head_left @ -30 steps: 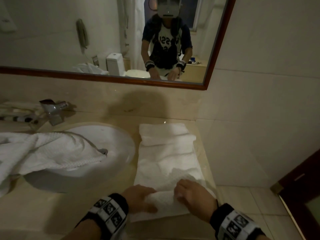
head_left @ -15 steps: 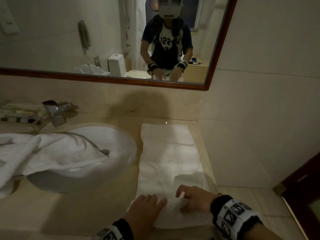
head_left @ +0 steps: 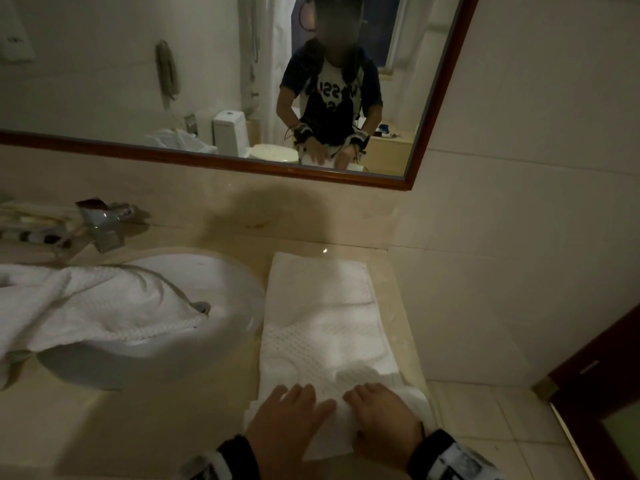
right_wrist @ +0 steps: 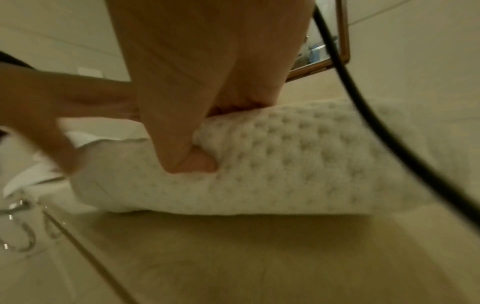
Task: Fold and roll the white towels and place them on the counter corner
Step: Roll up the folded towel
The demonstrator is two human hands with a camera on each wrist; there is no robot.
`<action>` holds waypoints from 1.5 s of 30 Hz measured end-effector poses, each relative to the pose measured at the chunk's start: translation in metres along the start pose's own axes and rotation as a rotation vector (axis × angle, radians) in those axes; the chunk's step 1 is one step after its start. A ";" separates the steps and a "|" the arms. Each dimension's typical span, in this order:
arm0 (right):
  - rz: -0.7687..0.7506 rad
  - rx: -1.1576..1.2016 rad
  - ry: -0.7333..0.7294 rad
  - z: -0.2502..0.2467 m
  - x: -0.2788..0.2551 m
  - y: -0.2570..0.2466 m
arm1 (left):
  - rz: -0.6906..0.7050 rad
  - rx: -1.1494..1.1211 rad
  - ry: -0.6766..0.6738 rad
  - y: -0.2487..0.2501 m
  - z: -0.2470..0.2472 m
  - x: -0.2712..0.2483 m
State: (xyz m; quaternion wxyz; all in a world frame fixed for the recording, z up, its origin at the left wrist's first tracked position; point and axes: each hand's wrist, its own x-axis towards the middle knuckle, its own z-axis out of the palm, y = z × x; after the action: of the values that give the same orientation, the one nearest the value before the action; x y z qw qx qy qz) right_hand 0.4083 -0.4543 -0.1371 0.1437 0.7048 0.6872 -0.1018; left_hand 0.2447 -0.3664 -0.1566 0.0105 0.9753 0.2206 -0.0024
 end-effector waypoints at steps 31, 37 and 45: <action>0.056 0.240 0.007 -0.041 0.069 0.035 | -0.137 -0.331 -0.384 -0.083 -0.035 0.110; 0.106 0.255 -0.137 -0.045 0.094 0.046 | 0.018 -0.109 -0.168 -0.091 -0.030 0.122; 0.189 0.522 -0.367 -0.084 0.137 0.079 | 0.116 -0.017 -0.232 -0.104 -0.016 0.117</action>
State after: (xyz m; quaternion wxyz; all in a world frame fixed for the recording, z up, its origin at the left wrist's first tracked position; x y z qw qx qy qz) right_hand 0.4875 -0.2978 -0.1006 0.0886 0.7482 0.5323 -0.3861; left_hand 0.3056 -0.2223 -0.1438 0.0444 0.9795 0.1613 -0.1126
